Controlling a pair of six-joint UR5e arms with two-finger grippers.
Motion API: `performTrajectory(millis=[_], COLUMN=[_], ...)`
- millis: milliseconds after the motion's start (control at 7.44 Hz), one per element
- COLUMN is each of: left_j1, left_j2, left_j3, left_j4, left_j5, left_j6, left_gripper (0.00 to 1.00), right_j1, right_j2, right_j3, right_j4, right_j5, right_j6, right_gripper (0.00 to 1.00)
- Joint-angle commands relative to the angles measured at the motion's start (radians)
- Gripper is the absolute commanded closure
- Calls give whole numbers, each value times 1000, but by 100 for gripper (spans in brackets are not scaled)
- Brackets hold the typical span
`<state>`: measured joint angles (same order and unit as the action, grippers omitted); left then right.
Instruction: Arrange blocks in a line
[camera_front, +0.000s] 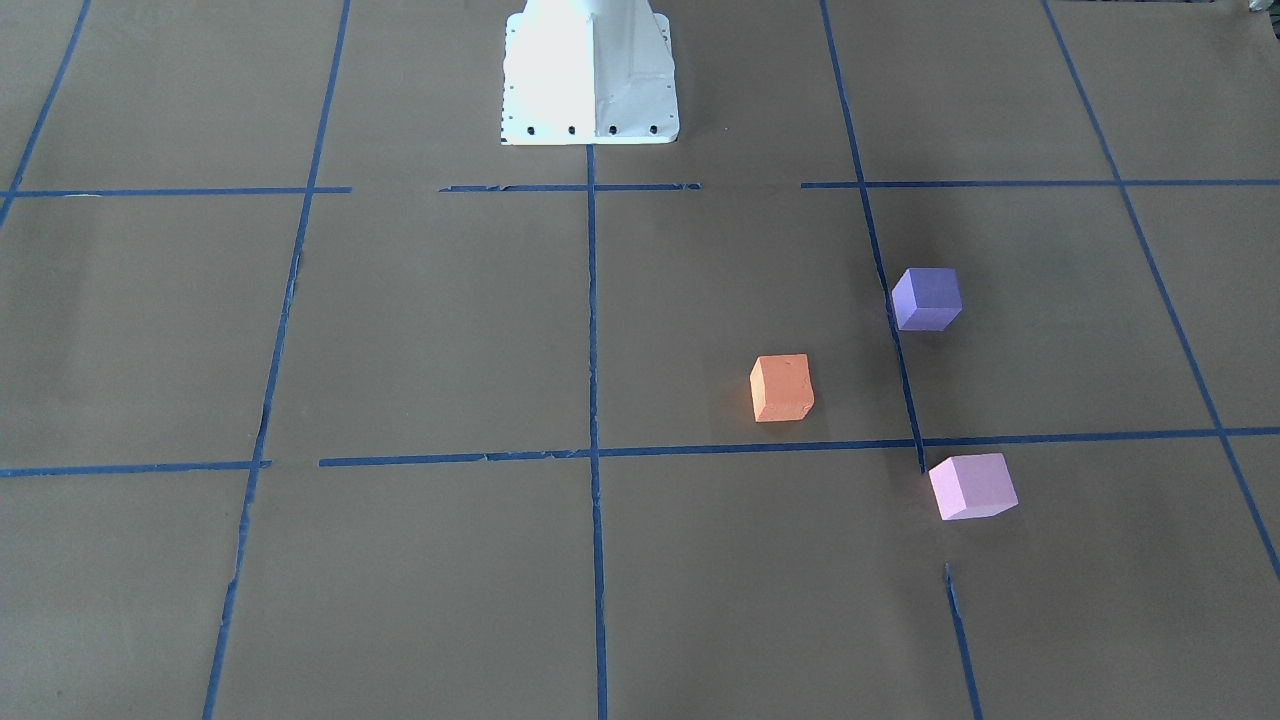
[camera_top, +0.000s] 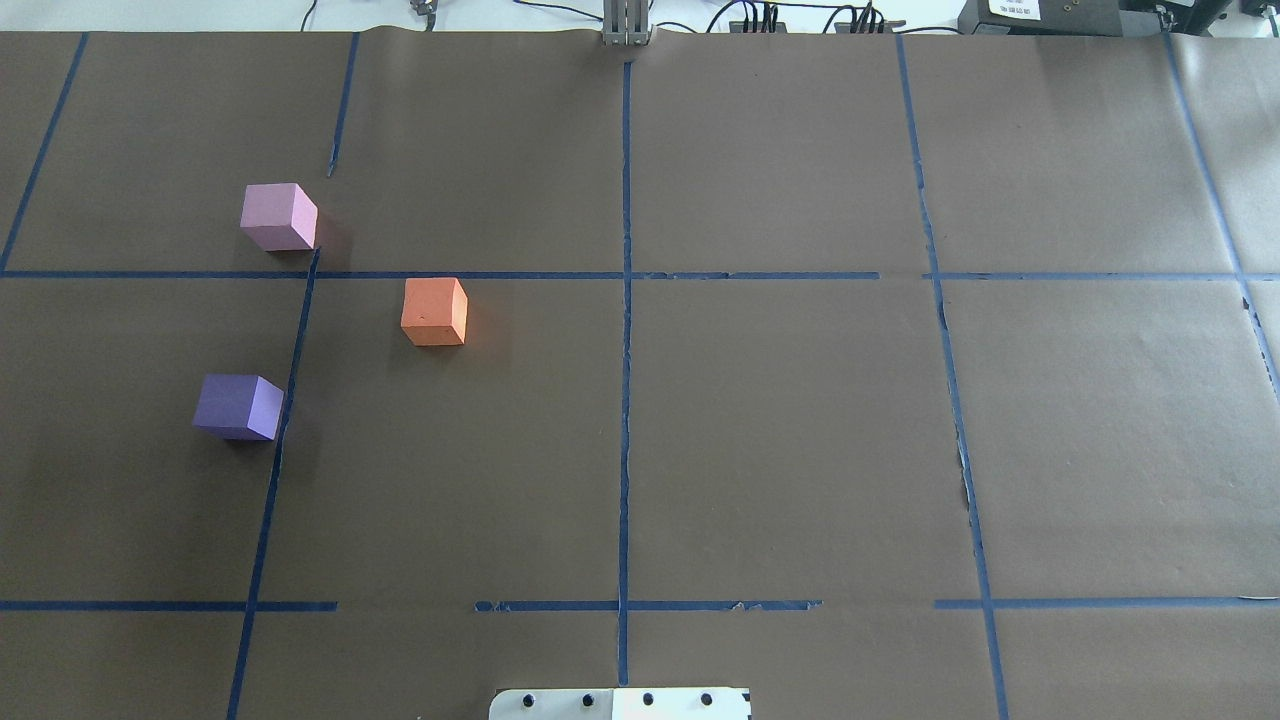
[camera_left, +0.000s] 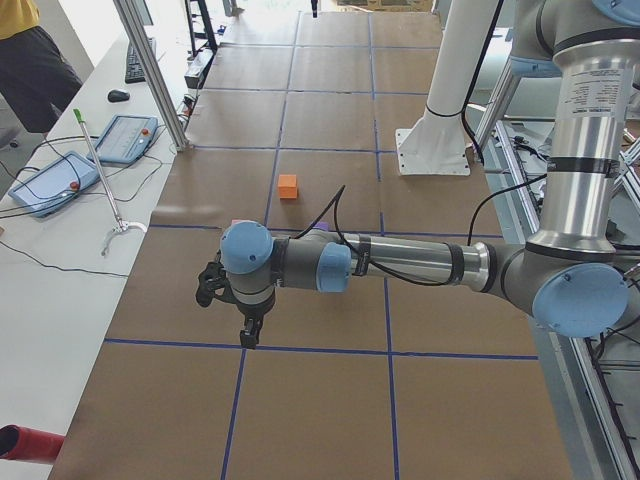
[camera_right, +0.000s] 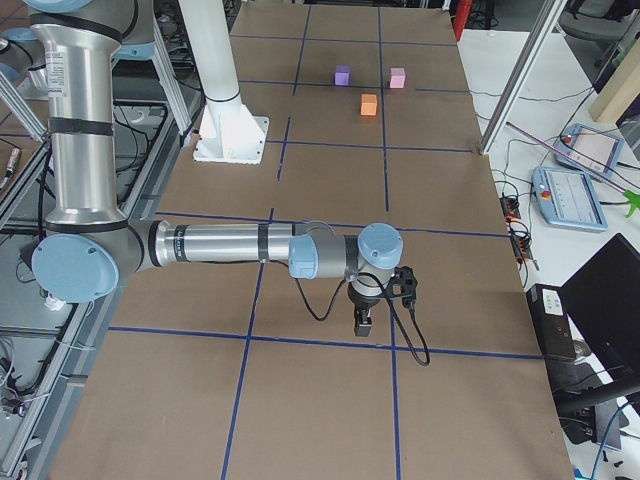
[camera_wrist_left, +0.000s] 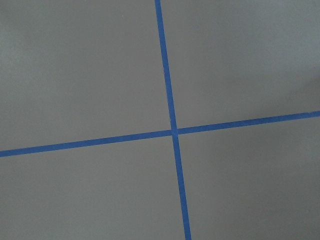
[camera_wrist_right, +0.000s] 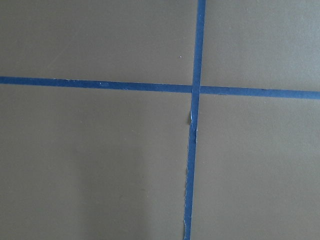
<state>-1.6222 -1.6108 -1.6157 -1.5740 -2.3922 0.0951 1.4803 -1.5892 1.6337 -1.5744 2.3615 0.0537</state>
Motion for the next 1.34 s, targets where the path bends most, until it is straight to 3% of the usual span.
performTrajectory(millis=[0,1076,1210], left_j1=[1,25,68], left_j2=[2,-32,-62], left_j3=[6,-3,-3], left_j4=[-1,-8,-6], left_j5=[1,-1,-1], left_j6=[3,-21,-120], left_gripper=[0,0,0], right_j1=[0,0,0], right_j2=[0,0,0], right_j3=[0,0,0], right_j4=[1,-1,1], right_j5=[-1,-1,-1], right_j6=[0,0,0], right_gripper=[0,0,0])
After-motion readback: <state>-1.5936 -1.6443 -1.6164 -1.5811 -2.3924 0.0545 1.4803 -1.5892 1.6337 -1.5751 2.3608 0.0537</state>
